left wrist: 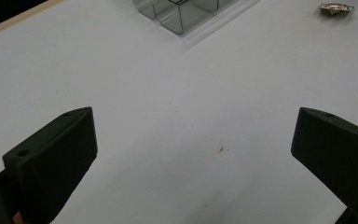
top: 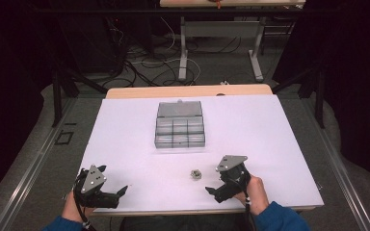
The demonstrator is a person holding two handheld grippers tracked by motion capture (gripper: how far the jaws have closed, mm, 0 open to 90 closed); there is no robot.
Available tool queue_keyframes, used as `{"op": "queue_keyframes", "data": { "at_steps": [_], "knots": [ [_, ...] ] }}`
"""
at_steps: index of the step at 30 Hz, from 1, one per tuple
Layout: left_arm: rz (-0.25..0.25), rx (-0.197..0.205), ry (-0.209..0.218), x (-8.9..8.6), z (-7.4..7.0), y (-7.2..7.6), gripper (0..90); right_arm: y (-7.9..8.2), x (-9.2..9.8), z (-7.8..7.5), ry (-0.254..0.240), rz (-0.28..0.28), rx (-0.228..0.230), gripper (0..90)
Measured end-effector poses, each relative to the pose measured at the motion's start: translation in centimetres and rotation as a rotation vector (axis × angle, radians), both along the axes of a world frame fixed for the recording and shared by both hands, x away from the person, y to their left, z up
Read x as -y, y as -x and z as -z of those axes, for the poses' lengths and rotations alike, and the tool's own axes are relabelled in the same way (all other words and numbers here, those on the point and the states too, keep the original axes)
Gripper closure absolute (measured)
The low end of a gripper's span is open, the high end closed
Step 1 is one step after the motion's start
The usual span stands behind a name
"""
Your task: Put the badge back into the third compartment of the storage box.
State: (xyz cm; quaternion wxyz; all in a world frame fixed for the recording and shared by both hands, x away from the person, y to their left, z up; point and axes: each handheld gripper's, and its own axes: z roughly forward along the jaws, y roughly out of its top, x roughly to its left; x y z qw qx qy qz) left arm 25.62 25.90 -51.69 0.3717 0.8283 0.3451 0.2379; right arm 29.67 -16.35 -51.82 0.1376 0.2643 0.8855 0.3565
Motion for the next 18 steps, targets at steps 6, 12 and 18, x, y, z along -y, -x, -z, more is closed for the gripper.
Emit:
{"op": "queue_keyframes", "data": {
  "at_steps": [6,12,18],
  "knots": [
    [-0.002,-0.001,0.001,0.0,0.0,0.0,0.4,-0.2,-1.2,0.3,0.009,-0.003,-0.005,0.0],
    [-0.002,-0.001,0.001,0.0,0.0,0.0,0.4,-0.4,-2.2,0.5,0.024,-0.023,-0.007,0.0],
    [0.002,-0.001,0.003,0.0,0.0,0.0,0.4,-0.6,-2.8,0.7,0.036,-0.017,-0.002,2.4]
  ]
}}
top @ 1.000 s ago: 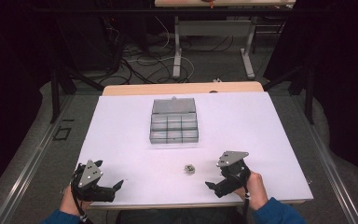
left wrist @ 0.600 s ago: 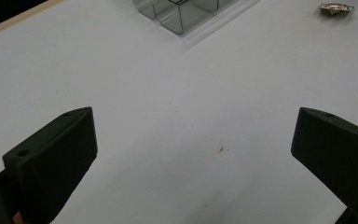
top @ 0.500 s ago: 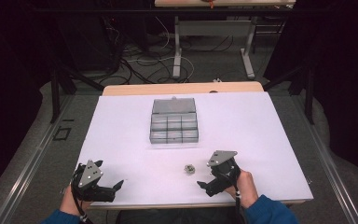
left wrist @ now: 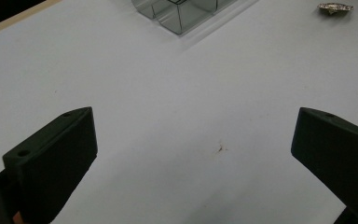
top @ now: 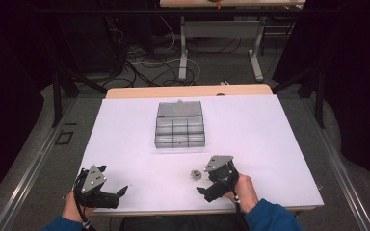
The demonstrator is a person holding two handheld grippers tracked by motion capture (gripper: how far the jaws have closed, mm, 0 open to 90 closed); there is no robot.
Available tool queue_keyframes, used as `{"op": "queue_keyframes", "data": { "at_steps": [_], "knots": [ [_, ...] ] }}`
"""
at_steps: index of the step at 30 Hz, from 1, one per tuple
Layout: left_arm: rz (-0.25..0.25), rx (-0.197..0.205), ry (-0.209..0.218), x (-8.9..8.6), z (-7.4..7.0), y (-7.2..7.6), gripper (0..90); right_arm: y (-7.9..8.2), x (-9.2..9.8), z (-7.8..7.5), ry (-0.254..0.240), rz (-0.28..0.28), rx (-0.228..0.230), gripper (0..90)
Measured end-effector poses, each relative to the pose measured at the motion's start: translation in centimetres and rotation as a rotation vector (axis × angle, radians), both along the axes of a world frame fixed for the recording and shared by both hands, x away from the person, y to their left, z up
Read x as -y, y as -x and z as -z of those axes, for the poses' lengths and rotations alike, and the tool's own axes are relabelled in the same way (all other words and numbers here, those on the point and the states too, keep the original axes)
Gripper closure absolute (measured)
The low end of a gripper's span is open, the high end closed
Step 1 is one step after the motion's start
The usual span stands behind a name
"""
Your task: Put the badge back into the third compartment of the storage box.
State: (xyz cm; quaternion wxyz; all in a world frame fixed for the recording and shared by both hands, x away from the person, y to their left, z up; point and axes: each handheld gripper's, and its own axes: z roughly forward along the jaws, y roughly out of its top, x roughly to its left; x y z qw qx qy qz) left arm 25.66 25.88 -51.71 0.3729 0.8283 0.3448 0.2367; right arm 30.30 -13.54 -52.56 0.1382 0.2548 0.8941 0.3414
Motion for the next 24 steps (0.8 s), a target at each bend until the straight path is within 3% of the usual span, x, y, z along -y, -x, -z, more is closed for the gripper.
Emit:
{"op": "queue_keyframes", "data": {
  "at_steps": [8,11,18,24],
  "knots": [
    [0.002,0.000,-0.002,0.0,0.0,0.0,0.4,-0.3,-1.1,0.4,0.018,-0.008,0.016,15.2],
    [0.004,-0.001,-0.003,0.0,0.0,0.0,0.4,-0.3,-1.7,0.6,0.031,0.002,0.029,31.0],
    [0.004,-0.002,-0.001,0.0,0.0,0.0,0.4,-0.5,-2.4,1.0,0.049,-0.017,0.052,48.0],
    [0.005,0.008,-0.011,0.0,0.0,-0.1,0.4,-0.9,-3.0,1.6,0.067,-0.015,0.028,58.7]
  ]
}}
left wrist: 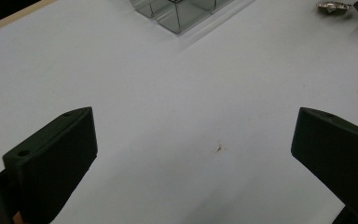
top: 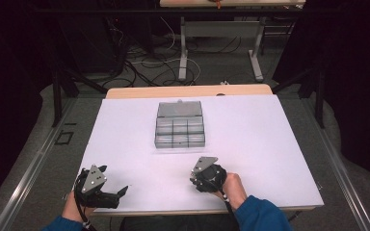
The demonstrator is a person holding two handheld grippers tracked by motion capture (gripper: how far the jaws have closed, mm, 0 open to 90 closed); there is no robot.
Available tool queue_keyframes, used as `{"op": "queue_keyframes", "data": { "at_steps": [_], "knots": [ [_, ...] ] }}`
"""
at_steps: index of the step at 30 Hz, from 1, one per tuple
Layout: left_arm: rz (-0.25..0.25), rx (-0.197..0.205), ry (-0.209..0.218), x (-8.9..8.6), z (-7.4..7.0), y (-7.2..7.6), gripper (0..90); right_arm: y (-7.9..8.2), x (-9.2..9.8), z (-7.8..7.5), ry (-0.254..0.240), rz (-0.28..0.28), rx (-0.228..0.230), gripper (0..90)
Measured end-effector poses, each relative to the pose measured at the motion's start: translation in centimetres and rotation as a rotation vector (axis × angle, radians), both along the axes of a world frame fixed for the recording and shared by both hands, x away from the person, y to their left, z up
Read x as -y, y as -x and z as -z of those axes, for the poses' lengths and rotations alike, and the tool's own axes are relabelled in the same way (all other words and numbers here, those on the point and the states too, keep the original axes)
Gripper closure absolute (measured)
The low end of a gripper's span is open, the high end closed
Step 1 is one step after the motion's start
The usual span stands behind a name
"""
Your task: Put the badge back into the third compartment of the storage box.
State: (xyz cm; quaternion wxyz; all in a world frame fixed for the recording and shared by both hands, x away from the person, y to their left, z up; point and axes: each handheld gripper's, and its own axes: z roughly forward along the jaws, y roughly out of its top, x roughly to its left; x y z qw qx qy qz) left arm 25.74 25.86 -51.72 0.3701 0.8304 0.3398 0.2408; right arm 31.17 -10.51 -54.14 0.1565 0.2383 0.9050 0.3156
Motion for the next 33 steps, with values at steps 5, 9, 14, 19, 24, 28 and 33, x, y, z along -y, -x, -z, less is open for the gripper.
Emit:
{"op": "queue_keyframes", "data": {
  "at_steps": [5,9,14,19,24,28,33],
  "knots": [
    [0.001,-0.001,0.000,0.0,0.0,0.0,0.4,-0.7,-0.5,0.5,0.024,-0.003,0.008,60.8],
    [-0.001,-0.002,0.001,0.0,0.0,0.0,0.4,-0.9,-0.7,0.7,0.028,0.015,0.003,62.3],
    [-0.001,0.000,0.003,0.0,0.0,0.0,0.4,-1.1,-0.6,0.7,0.034,0.003,0.011,63.2],
    [0.001,-0.010,0.009,0.0,0.0,0.1,0.5,-0.7,-1.0,0.8,0.062,-0.004,0.042,62.5],
    [0.002,-0.012,0.002,0.1,0.0,0.1,0.5,-0.4,-1.3,0.9,0.092,0.002,0.073,65.3],
    [0.001,-0.008,0.000,0.1,0.0,0.0,0.4,-0.2,-1.2,1.0,0.106,0.007,0.091,69.3],
    [0.003,-0.007,0.000,0.1,0.0,0.0,0.5,-0.2,-1.3,1.0,0.122,-0.014,0.125,70.4]
  ]
}}
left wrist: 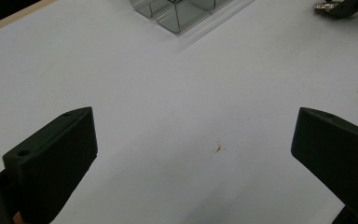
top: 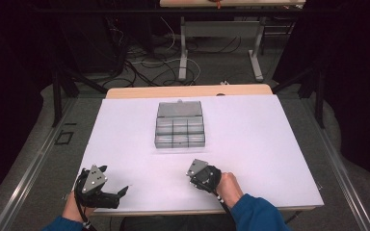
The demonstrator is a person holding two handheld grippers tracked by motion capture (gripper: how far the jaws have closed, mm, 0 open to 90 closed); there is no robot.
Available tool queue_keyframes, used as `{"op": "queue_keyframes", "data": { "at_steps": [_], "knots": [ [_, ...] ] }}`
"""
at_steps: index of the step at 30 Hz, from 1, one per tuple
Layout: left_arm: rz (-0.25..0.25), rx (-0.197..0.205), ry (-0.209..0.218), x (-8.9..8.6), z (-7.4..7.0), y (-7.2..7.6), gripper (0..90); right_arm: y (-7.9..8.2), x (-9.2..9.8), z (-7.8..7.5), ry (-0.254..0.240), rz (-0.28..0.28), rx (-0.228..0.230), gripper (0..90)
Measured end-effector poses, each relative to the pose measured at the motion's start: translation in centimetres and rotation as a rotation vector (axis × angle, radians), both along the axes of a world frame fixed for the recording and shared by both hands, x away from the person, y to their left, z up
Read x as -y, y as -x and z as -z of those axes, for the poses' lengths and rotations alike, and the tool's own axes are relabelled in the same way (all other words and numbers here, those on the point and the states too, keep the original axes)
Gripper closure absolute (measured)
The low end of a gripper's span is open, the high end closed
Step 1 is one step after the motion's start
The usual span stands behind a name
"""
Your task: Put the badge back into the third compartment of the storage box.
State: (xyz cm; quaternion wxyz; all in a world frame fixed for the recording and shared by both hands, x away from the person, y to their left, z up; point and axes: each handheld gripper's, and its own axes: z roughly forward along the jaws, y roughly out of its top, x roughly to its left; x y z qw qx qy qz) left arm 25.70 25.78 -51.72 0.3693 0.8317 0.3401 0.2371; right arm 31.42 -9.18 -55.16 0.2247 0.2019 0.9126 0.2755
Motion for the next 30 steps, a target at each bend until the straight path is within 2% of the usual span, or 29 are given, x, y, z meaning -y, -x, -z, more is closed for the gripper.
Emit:
{"op": "queue_keyframes", "data": {
  "at_steps": [5,8,19,21,26,28,30],
  "knots": [
    [-0.001,0.005,-0.002,0.0,0.0,0.0,0.5,-0.2,0.2,-0.2,-0.011,-0.001,-0.010,71.6],
    [0.000,0.000,0.001,0.0,0.0,0.0,0.5,-0.1,0.5,-0.8,-0.027,0.015,0.011,79.8],
    [0.002,0.002,-0.002,0.0,0.0,0.0,0.5,-0.2,0.8,-1.0,-0.057,0.054,0.003,82.4],
    [0.001,0.003,-0.002,0.0,0.0,0.0,0.5,-0.3,0.9,-1.1,-0.045,0.035,0.005,82.6],
    [0.003,0.003,0.000,0.0,0.0,0.0,0.5,-0.3,1.2,-1.3,-0.074,0.060,-0.014,84.9],
    [0.007,0.000,-0.001,0.1,0.0,0.0,0.5,-0.4,1.4,-1.4,-0.077,0.062,0.010,87.0],
    [0.006,0.006,-0.008,0.1,-0.1,0.0,0.5,-0.5,1.6,-1.4,-0.098,0.083,-0.017,87.1]
  ]
}}
